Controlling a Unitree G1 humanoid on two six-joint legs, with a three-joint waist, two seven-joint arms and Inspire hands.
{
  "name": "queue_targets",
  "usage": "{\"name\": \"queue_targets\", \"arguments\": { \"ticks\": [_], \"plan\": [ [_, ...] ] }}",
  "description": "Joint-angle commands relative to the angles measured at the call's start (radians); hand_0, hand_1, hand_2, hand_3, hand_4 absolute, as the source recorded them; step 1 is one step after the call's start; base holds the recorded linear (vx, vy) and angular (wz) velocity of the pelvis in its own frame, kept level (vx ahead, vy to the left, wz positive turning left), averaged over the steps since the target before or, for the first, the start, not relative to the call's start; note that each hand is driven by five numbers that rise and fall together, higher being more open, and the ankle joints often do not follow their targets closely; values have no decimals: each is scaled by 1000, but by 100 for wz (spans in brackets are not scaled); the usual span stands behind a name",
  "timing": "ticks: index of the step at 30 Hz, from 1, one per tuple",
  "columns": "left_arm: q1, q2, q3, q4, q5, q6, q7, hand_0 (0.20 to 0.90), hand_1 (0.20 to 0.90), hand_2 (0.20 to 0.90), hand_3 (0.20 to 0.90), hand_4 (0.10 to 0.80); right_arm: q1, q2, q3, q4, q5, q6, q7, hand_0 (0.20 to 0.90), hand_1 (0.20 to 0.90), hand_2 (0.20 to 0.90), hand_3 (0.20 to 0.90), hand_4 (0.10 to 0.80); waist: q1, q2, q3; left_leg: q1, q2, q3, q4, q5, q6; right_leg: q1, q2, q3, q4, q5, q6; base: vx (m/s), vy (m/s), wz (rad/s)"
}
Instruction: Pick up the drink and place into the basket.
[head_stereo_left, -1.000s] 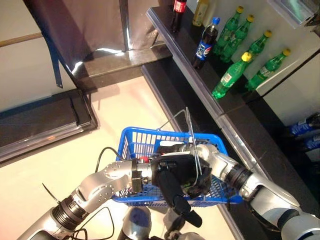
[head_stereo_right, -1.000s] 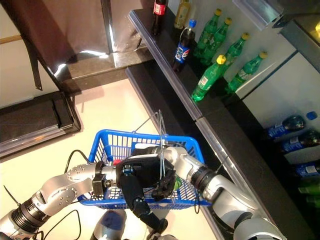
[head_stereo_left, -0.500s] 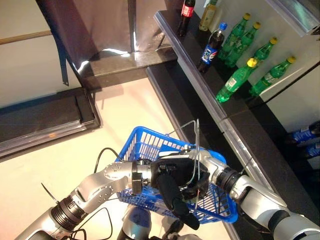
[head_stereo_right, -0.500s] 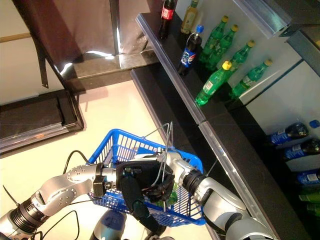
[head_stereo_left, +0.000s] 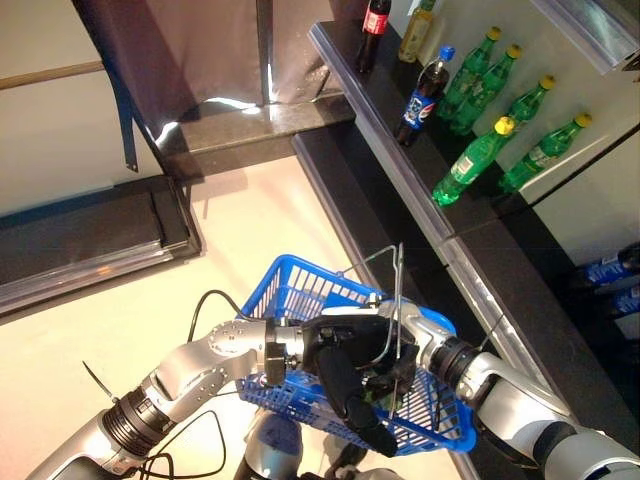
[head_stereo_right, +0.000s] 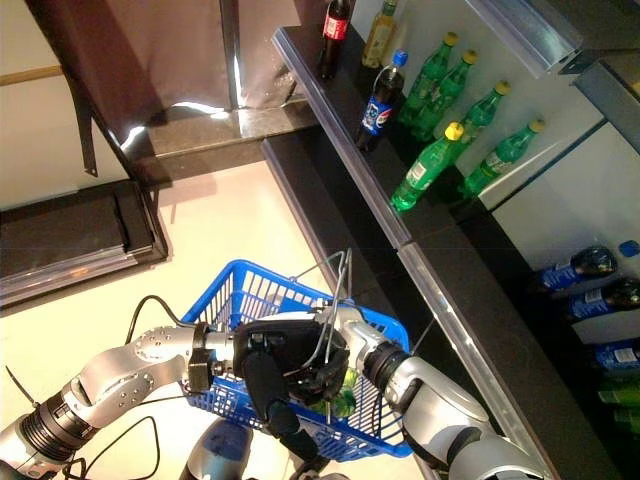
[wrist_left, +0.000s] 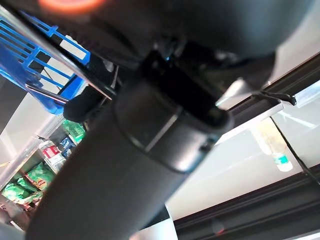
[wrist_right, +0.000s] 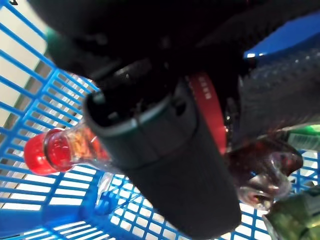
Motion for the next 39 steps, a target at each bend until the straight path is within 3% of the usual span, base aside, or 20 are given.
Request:
{"name": "queue_targets", "arguments": {
  "ticks": [1, 28, 39],
  "plan": [
    [-106, -366, 58, -358, -245, -252, -199, 300, 300, 300, 200, 100, 98, 65, 53, 48, 8, -13, 14, 900, 900, 900, 900, 800, 5, -9, -356, 23, -6, 78, -38, -11, 26, 14, 25, 11, 32, -4, -31, 0, 0, 0],
    [-43, -319, 154, -306, -177, -346, -131, 300, 300, 300, 200, 100, 120, -161, -44, -274, 61, 9, -6, 900, 900, 900, 900, 800, -59, 3, -348, 38, 8, 131, -38, -14, 26, 9, 21, 39, 39, -1, -31, -2, 3, -3],
    [21, -299, 272, -260, -161, -419, -26, 300, 300, 300, 200, 100, 197, -235, -153, -435, 108, -13, -47, 900, 900, 900, 900, 800, -80, 3, -344, 40, 12, 143, -38, -15, 28, 6, 23, 59, 42, -3, -28, -6, 0, -5]
  ]
}}
